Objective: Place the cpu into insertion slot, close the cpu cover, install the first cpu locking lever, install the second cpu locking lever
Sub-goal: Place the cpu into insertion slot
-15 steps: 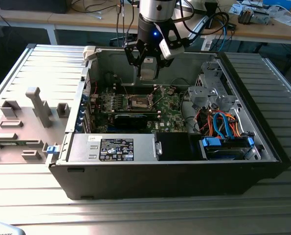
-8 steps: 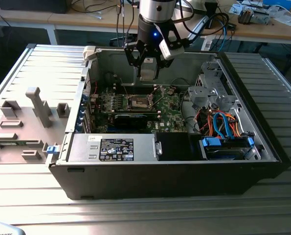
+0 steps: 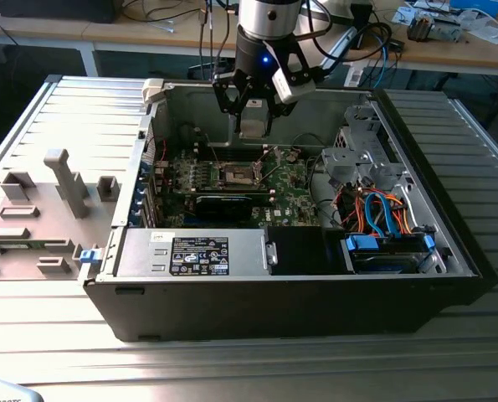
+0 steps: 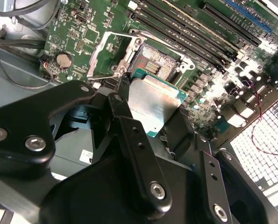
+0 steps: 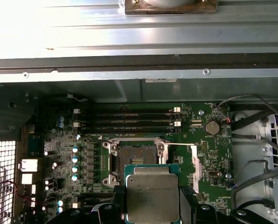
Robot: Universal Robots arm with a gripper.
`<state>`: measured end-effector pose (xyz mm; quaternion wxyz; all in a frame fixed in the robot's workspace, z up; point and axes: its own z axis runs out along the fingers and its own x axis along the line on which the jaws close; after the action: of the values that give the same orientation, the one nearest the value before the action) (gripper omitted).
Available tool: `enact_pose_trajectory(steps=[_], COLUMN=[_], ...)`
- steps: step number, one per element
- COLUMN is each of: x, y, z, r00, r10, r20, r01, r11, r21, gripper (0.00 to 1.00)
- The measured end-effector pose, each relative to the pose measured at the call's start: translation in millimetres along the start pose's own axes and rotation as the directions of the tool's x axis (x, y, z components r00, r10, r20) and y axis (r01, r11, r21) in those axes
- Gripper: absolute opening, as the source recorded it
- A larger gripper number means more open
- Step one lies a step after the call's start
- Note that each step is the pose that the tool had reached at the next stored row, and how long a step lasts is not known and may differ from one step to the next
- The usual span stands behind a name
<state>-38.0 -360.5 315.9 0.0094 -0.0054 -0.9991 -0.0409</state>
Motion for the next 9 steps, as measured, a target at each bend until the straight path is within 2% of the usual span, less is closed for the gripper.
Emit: enact_pose_trajectory(steps=[9], x=[0.0], y=[-0.1], z=[1.9], r00=[1.0], r10=[0.0], r20=[0.0], r01=[0.0], r11=[1.0], r21=[0.0001], gripper=[0.55])
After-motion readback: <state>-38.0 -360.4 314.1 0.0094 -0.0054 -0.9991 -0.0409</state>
